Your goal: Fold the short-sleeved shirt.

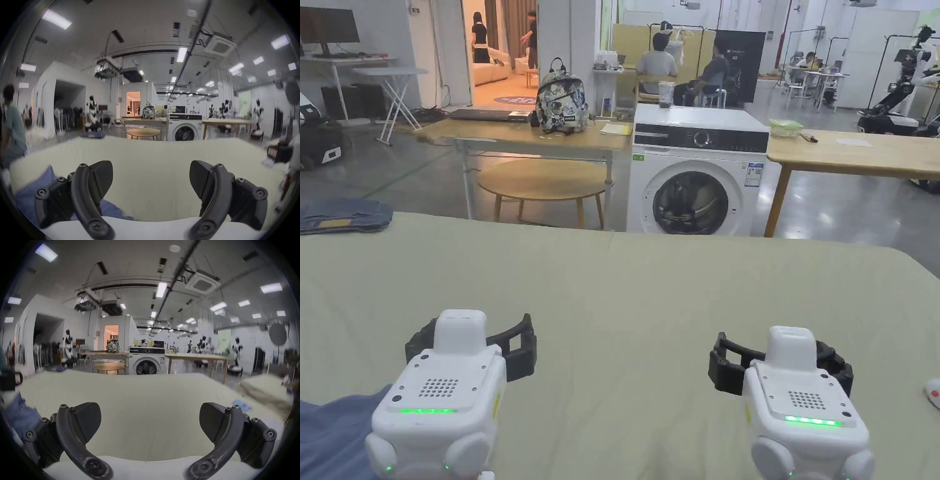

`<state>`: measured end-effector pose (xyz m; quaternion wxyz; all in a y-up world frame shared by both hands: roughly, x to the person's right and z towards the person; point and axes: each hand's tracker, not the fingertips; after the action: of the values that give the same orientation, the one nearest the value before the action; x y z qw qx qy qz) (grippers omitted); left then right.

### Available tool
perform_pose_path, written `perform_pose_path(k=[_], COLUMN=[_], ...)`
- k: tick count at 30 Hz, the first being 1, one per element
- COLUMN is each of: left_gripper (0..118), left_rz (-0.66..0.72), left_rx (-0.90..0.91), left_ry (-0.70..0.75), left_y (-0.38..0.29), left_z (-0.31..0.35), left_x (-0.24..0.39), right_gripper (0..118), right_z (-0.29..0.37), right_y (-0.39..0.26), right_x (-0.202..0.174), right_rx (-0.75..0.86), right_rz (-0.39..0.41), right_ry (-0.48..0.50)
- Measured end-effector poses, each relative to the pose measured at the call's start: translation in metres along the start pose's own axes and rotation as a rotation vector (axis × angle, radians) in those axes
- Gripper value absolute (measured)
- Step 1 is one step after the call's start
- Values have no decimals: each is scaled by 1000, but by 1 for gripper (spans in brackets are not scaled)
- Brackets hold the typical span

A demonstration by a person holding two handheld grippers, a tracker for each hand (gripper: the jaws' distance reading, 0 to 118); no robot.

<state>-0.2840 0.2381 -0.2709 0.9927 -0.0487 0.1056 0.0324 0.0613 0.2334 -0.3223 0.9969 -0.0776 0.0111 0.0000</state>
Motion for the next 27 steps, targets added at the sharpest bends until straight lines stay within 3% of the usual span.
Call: perform_pose_path(k=[5,6,8,9,11,13,15,17,19,23,25,27], left_gripper=[98,98,98,98,98,98,97,97,97,96,96,96], left_rz=[470,490,384,261,10,-276,-548,-803,-1023,-1229,-1212,-1060], left_rx=[-56,-36,0,12,13,1,7,25,87,138,134,90], left_ry=[-32,-25,2,10,15,36,84,137,157,160,165,149], left_y=[-2,-2,0,2,7,8,7,4,-3,-7,-2,6], left_z=[-6,-5,-1,1,1,1,1,6,7,13,15,18], left_x=[-31,-34,-30,-24,-11,6,19,34,41,48,47,46], right_gripper=[118,118,118,118,118,118,118,118,118,118,118,118], right_z=[-7,-8,-17,-18,-9,-4,-6,-5,-3,0,4,9], right_y=[5,5,4,7,17,20,8,-1,-6,-12,-11,-4], right_x=[30,34,38,35,18,-7,-25,-29,-30,-31,-29,-24], right_rx=[-107,-116,-111,-86,-24,40,124,191,214,232,227,166], right_rz=[-489,-546,-533,-441,-148,307,664,860,975,1117,1064,917], right_ry=[70,58,21,46,48,-13,-68,-48,-16,-88,-72,-39])
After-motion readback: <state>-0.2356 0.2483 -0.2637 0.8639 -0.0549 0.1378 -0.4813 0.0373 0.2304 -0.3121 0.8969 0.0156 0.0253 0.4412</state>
